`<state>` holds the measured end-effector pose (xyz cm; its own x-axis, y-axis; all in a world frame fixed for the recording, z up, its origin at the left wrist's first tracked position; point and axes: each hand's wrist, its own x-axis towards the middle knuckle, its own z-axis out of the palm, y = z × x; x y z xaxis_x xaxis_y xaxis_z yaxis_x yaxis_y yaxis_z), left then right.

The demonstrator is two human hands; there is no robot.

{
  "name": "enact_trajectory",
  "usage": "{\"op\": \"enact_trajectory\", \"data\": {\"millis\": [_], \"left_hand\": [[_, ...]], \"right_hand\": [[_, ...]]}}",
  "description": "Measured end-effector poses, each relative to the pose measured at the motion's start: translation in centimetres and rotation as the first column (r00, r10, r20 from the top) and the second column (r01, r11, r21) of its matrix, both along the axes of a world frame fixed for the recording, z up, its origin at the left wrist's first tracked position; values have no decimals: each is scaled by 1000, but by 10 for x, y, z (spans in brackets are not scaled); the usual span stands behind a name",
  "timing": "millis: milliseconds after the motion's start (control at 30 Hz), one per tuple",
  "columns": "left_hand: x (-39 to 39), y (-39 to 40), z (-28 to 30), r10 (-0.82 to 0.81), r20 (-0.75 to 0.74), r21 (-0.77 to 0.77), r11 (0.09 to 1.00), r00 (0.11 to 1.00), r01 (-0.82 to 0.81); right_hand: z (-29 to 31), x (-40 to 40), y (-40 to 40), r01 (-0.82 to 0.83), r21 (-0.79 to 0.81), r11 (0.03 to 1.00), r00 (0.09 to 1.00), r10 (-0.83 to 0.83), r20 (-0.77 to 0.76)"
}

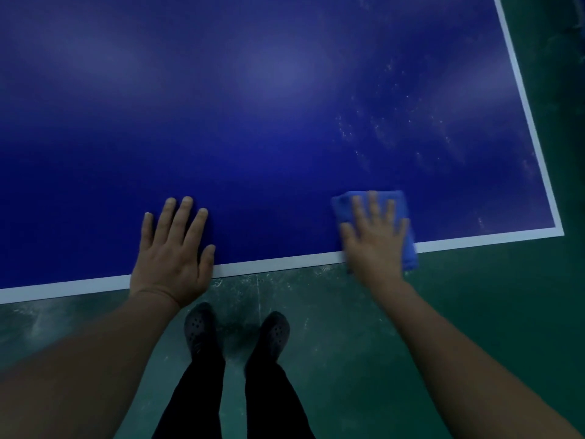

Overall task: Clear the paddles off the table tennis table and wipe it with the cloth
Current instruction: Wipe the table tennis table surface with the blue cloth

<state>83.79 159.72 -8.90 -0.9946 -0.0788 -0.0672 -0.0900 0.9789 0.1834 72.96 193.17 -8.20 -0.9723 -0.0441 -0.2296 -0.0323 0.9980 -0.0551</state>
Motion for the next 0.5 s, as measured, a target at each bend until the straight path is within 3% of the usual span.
{"op": "enact_trajectory", "data": {"millis": [67,133,200,367,500], "left_hand": [[0,1,1,1,9,-6,1000,1000,-1],[0,0,0,-4,17,-12,1000,1000,4],[0,0,0,-6,18,-20,1000,1000,7],[2,-1,-3,18,-24,-6,1000,1000,-18],[2,-1,-5,28,-33,-13,1000,999,-28]], "right_hand": [[4,-9,38,281,6,960,959,-281,32],[7,-3,40,347,-4,938,937,-347,43],[3,8,14,268,12,963,962,-268,44],[-7,27,-119,-169,-50,984,985,168,-29],[-4,-3,-196,-296,-148,944,955,295,-33]]}}
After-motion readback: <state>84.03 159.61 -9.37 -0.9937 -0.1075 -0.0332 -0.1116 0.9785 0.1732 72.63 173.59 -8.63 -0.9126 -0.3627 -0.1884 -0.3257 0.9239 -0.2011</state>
